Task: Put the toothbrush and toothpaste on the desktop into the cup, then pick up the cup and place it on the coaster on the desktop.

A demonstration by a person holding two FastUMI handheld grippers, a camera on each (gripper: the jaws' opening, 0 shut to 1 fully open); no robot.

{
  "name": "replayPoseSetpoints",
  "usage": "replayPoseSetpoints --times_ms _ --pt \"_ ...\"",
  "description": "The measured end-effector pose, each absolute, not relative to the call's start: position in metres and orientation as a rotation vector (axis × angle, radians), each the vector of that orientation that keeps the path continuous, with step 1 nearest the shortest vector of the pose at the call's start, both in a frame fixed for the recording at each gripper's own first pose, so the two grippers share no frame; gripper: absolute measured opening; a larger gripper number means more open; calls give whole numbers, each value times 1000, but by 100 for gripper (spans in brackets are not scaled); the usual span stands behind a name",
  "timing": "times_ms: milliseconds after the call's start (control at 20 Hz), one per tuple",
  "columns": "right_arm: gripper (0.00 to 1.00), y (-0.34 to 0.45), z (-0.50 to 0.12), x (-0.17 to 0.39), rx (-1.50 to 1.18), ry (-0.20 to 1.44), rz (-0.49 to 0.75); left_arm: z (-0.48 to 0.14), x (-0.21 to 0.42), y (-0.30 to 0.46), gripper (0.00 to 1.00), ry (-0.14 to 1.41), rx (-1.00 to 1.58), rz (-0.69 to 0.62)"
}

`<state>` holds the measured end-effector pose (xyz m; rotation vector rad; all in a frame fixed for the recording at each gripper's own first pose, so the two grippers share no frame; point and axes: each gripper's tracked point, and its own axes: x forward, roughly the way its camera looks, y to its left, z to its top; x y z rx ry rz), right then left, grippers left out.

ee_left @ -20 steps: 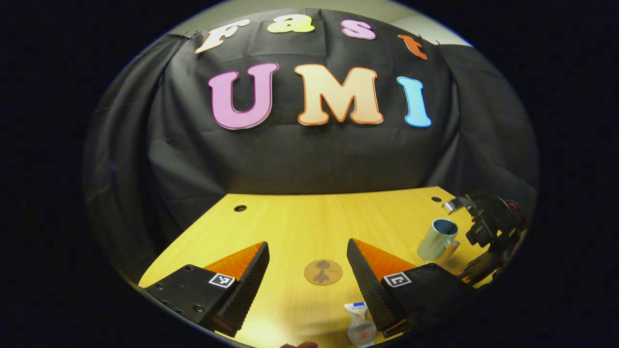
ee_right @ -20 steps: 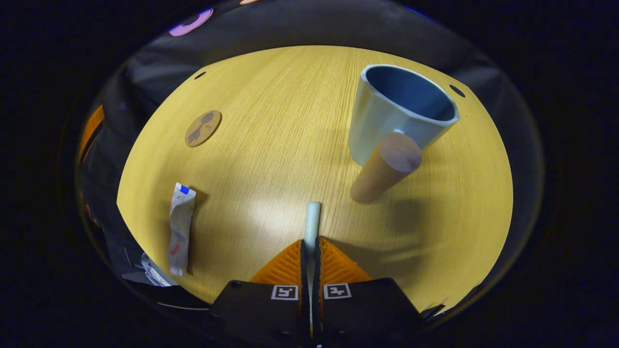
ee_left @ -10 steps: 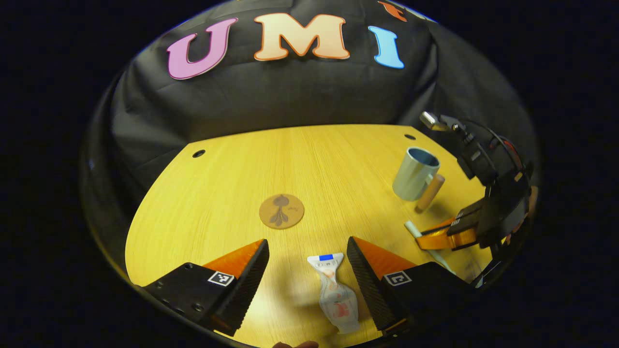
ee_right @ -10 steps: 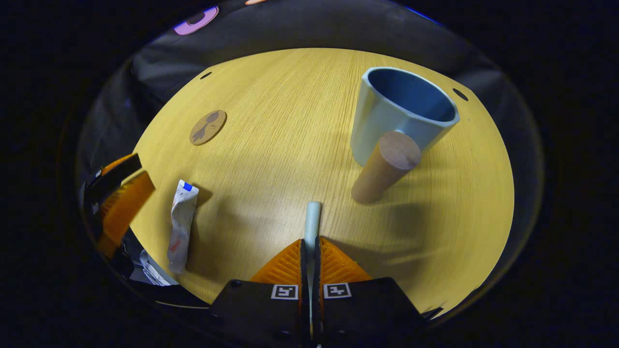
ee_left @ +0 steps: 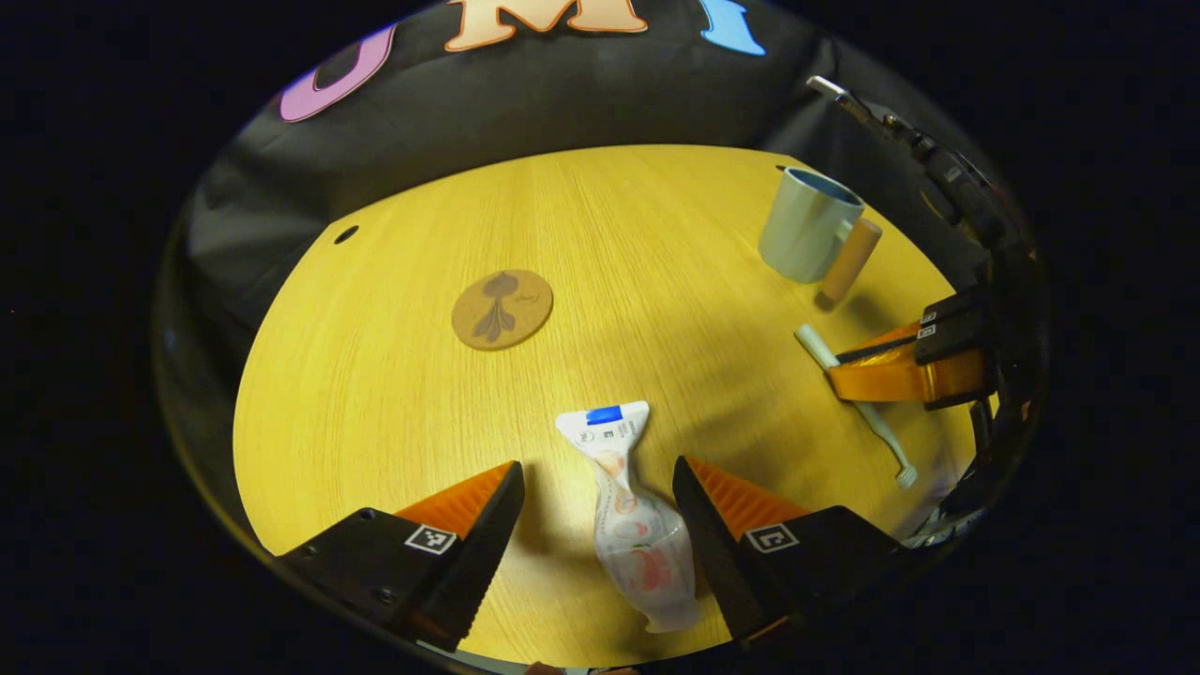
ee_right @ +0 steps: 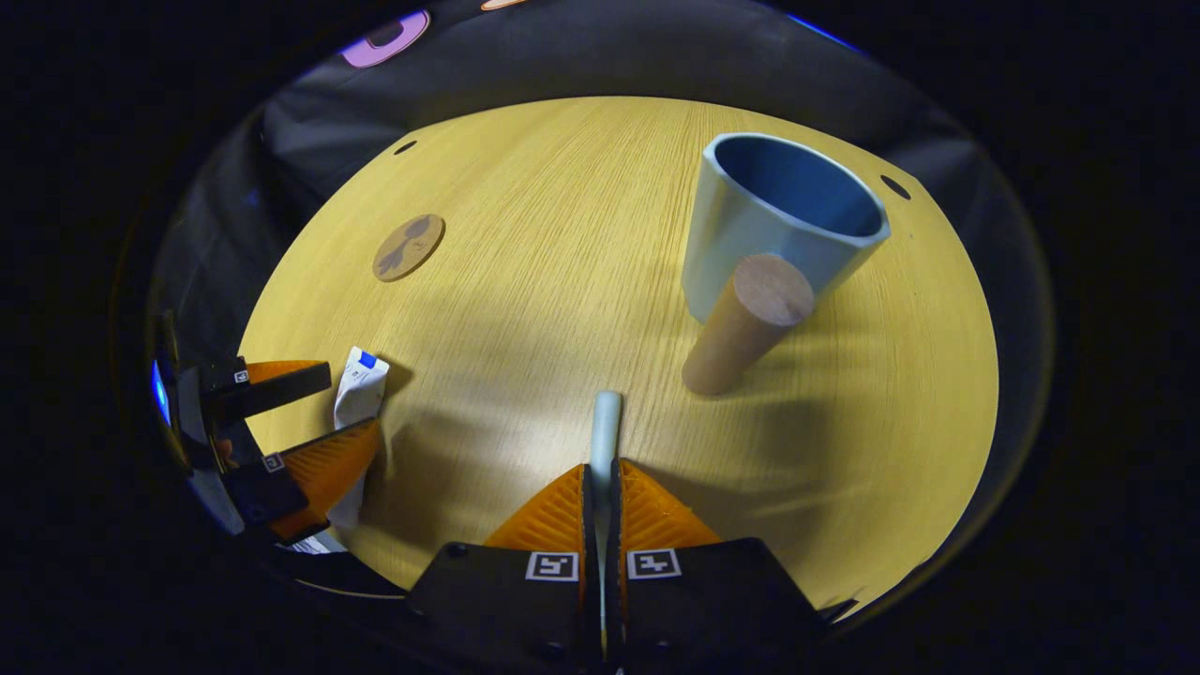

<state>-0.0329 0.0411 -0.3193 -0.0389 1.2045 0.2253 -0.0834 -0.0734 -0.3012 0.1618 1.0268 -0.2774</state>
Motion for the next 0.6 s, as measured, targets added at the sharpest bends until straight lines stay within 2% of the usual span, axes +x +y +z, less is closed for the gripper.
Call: replayPoseSetpoints --times_ms 100,200,300,400,450,600 --pt "5 41 -319 -33 -44 1201 228 -303 -81 -80 92 1034 132 -286" --pt "5 40 -319 -33 -53 1197 230 -302 -80 -82 75 1036 127 -293" --pt "5 41 -318 -32 -58 1194 232 -303 -79 -85 44 1046 106 -290" --pt "5 41 -318 -32 -59 1192 231 -303 -77 -86 19 1047 94 -276" --pt "5 42 -318 -32 -58 1189 234 -303 -76 -87 10 1044 92 -279" --pt "5 45 -317 -32 -49 1187 256 -303 -76 -87 6 1060 85 -293"
